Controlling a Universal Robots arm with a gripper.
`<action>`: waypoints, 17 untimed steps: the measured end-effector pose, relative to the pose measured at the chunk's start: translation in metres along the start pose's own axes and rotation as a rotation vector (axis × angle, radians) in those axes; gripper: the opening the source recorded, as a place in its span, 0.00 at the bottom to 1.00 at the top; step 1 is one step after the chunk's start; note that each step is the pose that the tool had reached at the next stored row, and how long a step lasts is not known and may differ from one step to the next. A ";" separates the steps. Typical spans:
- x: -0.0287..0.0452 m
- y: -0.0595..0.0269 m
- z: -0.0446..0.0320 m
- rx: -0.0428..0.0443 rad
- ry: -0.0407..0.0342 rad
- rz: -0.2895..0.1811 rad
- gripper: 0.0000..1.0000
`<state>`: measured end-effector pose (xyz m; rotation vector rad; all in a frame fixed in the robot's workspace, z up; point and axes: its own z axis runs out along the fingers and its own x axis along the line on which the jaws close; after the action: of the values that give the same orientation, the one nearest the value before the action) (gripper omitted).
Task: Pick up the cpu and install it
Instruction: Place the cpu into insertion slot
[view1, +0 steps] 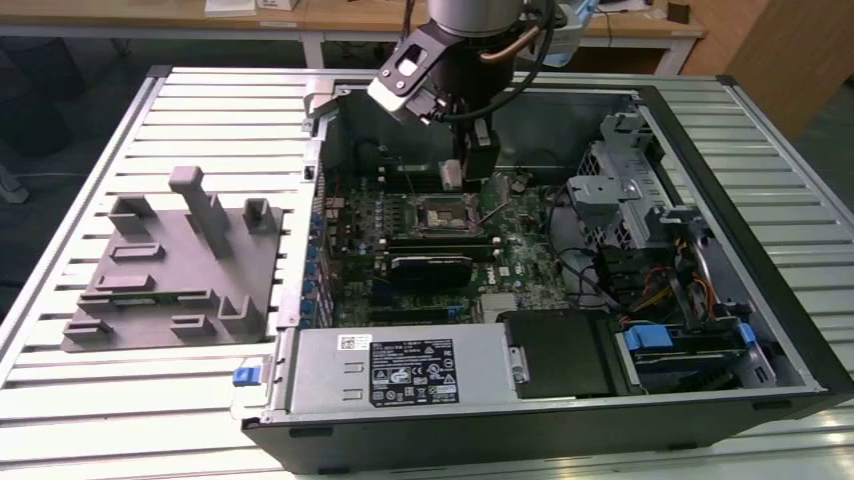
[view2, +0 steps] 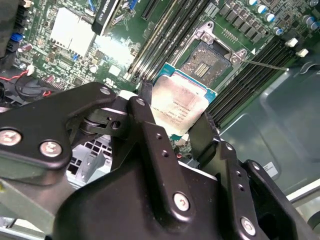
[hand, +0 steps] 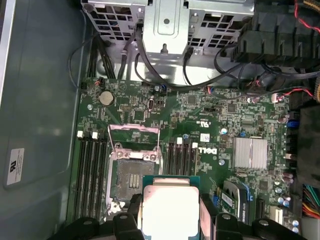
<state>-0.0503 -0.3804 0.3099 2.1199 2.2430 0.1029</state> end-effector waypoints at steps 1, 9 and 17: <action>0.0006 -0.0001 0.0018 0.0002 0.0001 -0.001 0.54; 0.0023 -0.0009 0.0122 0.0033 0.0005 -0.004 0.54; 0.0023 -0.0010 0.0135 0.0031 0.0009 -0.004 0.54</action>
<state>-0.0503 -0.3780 0.2964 2.1167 2.2497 0.1003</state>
